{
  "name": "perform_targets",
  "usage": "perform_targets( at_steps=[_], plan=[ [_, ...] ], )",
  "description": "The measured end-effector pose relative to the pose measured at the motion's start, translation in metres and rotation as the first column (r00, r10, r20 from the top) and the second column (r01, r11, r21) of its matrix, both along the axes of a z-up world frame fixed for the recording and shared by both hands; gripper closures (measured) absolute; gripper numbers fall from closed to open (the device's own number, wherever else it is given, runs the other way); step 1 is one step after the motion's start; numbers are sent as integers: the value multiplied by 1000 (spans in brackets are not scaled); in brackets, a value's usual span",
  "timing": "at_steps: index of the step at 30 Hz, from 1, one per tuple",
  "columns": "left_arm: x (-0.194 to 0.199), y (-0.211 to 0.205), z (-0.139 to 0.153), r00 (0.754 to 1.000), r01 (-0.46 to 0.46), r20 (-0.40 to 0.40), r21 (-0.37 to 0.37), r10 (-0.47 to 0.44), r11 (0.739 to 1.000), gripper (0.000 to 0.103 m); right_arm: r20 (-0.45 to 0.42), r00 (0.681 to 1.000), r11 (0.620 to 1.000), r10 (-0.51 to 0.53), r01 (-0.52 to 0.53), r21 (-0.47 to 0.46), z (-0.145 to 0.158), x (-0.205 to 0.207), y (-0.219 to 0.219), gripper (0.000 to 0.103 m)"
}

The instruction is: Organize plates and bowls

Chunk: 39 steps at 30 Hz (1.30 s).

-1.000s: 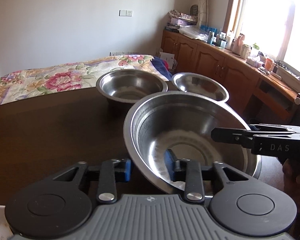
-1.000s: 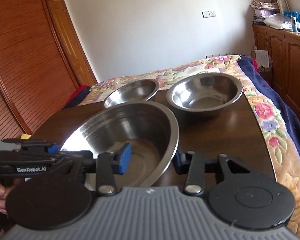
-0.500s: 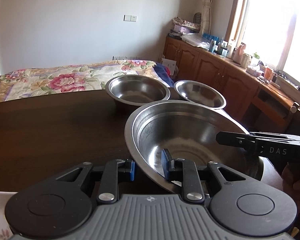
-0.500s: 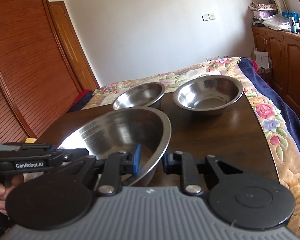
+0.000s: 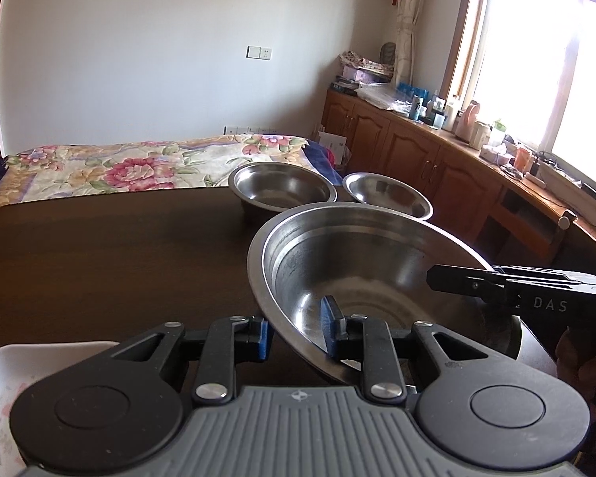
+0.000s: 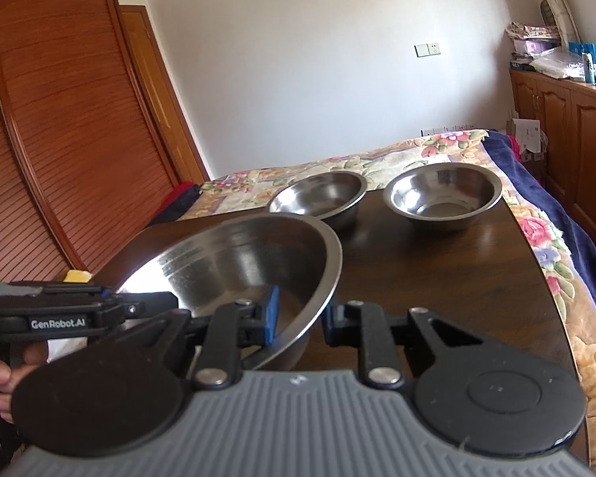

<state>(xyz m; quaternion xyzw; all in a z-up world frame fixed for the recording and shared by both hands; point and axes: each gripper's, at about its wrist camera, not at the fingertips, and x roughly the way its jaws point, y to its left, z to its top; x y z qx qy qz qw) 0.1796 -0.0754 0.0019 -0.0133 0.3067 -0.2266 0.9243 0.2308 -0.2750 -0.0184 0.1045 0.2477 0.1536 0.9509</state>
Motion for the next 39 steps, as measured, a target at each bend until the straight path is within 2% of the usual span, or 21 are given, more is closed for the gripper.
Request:
perform_targets(
  at_steps=[8,18,21,24,39],
  plan=[
    [-12,9,2,1000,12,9,-7,-12,1000,77,-10,1000,1000,-3,3,7,-4,-14,7,78],
    [-28,20,-15,999,23,-30,4,-23,1000,76,-31,1000,1000,0,0,-1,-18,-35,19,78],
    [-30,20,-19,999,25,-35,11,-25,1000,76,-14,1000,1000,-9,9,-11,-19,-42,22,78],
    [-32,19,-23,999,25,-37,32,-24,999,76,-22,1000,1000,-8,7,-17,-23,-42,24,78],
    [-31,19,-28,998,36,-51,38,-34,999,76,-54,999,1000,3,-3,-1,-33,-46,22,78]
  ],
)
